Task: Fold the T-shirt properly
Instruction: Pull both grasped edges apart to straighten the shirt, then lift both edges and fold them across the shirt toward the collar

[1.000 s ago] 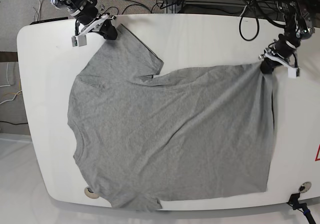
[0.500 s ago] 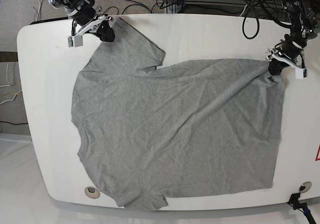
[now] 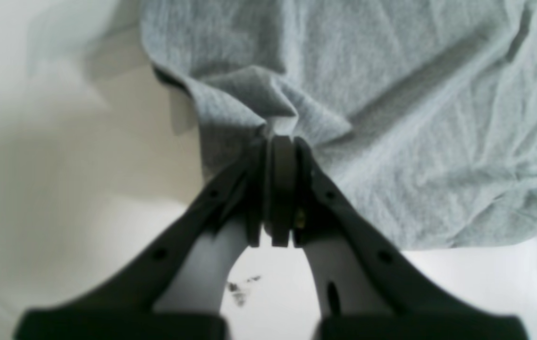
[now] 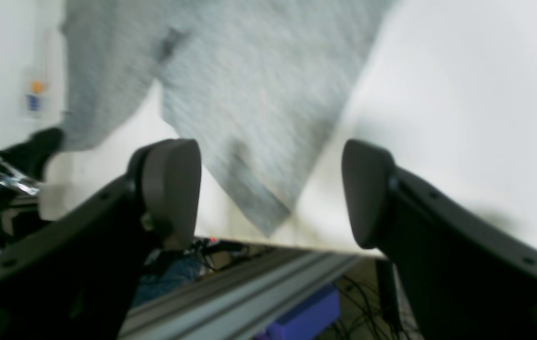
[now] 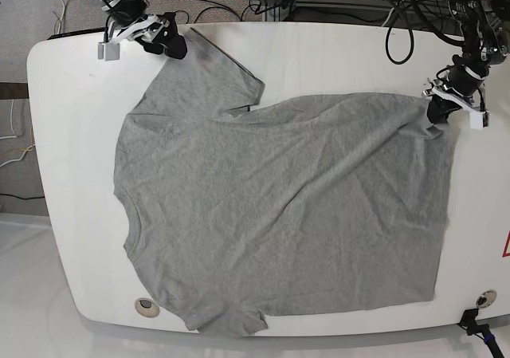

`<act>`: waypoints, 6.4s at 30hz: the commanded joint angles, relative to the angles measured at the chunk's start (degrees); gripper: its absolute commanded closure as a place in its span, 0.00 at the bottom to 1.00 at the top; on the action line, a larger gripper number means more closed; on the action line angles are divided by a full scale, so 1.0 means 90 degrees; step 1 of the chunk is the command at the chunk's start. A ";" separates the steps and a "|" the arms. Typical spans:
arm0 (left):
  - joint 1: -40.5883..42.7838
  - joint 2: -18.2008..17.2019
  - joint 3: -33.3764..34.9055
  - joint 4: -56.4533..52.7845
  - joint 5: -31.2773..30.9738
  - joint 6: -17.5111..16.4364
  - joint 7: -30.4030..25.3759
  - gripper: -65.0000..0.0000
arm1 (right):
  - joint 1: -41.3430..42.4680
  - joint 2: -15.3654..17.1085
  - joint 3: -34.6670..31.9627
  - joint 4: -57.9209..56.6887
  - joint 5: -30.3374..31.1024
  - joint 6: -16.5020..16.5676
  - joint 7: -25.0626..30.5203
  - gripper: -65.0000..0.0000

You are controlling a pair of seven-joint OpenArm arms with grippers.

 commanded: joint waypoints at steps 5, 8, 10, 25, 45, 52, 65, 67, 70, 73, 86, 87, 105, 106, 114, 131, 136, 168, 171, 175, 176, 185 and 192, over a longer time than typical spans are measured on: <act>-0.0028 -0.0106 -0.0049 0.0187 -0.0129 -0.0046 -0.0112 0.98 | -0.0335 0.0061 0.0030 0.0056 0.0075 0.0049 0.0064 0.31; -0.0028 -0.0106 -0.0049 0.0187 -0.0129 -0.0046 -0.0112 0.98 | -0.0404 0.0051 0.0001 0.0056 0.0075 0.0049 0.0055 0.31; -0.0028 -0.0106 -0.0049 0.0187 -0.0129 -0.0046 -0.0112 0.98 | -0.0413 0.0051 -0.0116 0.0056 0.0075 0.0049 0.0055 0.31; -0.0028 -0.0106 -0.0049 0.0178 -0.0129 -0.0046 -0.0112 0.98 | 0.0104 0.0041 -0.0927 -0.0374 0.0075 -0.0127 0.0055 0.31; -0.0038 -0.0106 -0.0049 0.0158 -0.0129 -0.0046 -0.0122 0.98 | 0.1003 0.0070 -0.1044 -0.0442 0.0065 -0.0137 -0.0336 0.62; -0.0038 -0.0106 -0.0039 0.0158 -0.0129 -0.0046 -0.0132 0.98 | 0.1052 0.0090 -0.0888 -0.0442 0.0065 -0.0137 -0.0346 1.00; -0.0028 -0.0106 -0.0039 0.0158 -0.0120 -0.0046 -0.0132 0.98 | 0.0856 0.0090 -0.0878 -0.0247 0.0036 -0.0117 -0.0307 1.00; -0.0028 -0.0116 -0.0030 0.0158 -0.0071 -0.0056 -0.0141 0.98 | 0.0681 0.0070 -0.0878 -0.0003 -0.0277 -0.0117 -0.0121 1.00; -0.0028 -0.0086 -0.0020 0.0285 0.0613 -0.0076 -0.0151 0.98 | 0.0427 -0.0027 -0.0888 0.0417 -0.0921 -0.0127 0.0094 1.00; -0.0028 -0.0077 -0.0020 0.0471 0.1043 -0.0290 -0.0161 0.98 | 0.0192 -0.0233 -0.0878 0.0827 -0.1576 -0.0127 0.0113 1.00; 0.0558 -0.0077 -0.0049 0.0480 0.1805 -0.1604 -0.0161 0.98 | -0.0960 -0.0477 -0.0898 0.1453 -0.3080 -0.0098 0.1022 1.00; 0.0636 -0.0077 -0.0049 0.0480 0.1805 -0.1604 -0.0161 0.98 | -0.1058 -0.0486 -0.0908 0.1462 -0.3227 -0.0088 0.1071 1.00; 0.0910 -0.0077 -0.0039 0.1164 0.1805 -0.1604 -0.1128 0.97 | -0.0951 -0.0076 -0.0908 0.1619 -0.4272 -0.0069 0.2487 1.00; 0.0822 -0.0067 -0.0030 0.1174 0.1785 -0.1604 -0.1128 0.97 | -0.0873 -0.0037 -0.0908 0.1619 -0.4272 -0.0069 0.2497 1.00; 0.0128 0.0080 -0.0049 0.1154 0.1795 -0.1604 -0.1108 0.98 | 0.0173 0.0246 -0.0908 0.1570 -0.4282 -0.0069 0.2282 1.00; -0.0770 0.0617 -0.0332 0.0637 0.1805 -0.0378 -0.1099 0.97 | 0.2742 0.0461 -0.1210 0.0710 -0.4321 -0.0069 0.1188 1.00; -0.0956 0.0617 -0.0332 0.0627 0.1805 -0.0144 -0.1099 0.97 | 0.3386 0.0520 -0.1542 0.0183 -0.4321 -0.0069 0.1188 1.00; -0.2255 0.0666 0.0010 0.0178 0.2674 0.0774 -0.0415 0.97 | 0.6659 0.0813 -0.2529 -0.3431 -0.4330 0.0166 0.1940 1.00; -0.2382 0.0666 0.0019 0.0168 0.2821 0.0784 -0.0425 0.97 | 0.6795 0.0813 -0.2529 -0.3676 -0.4330 0.0166 0.1999 1.00; -0.2675 0.0715 0.0029 -0.0164 0.3680 0.0794 -0.0395 0.97 | 0.7000 0.0783 -0.2529 -0.3881 -0.4330 0.0166 0.1999 1.00; -0.2714 0.0715 0.0029 -0.0262 0.3807 0.0794 -0.0395 0.97 | 0.7040 0.0774 -0.2529 -0.3939 -0.4330 0.0166 0.2008 1.00; -0.2841 0.0754 0.0039 -0.0369 0.3915 0.0774 -0.1128 0.97 | 0.7196 0.0764 -0.2705 -0.4555 -0.4330 0.0156 0.2526 1.00; -0.3017 0.0715 0.0049 -0.0369 0.3934 0.0764 -0.1421 0.97 | 0.7391 0.0764 -0.2705 -0.5033 -0.4330 0.0156 0.2800 1.00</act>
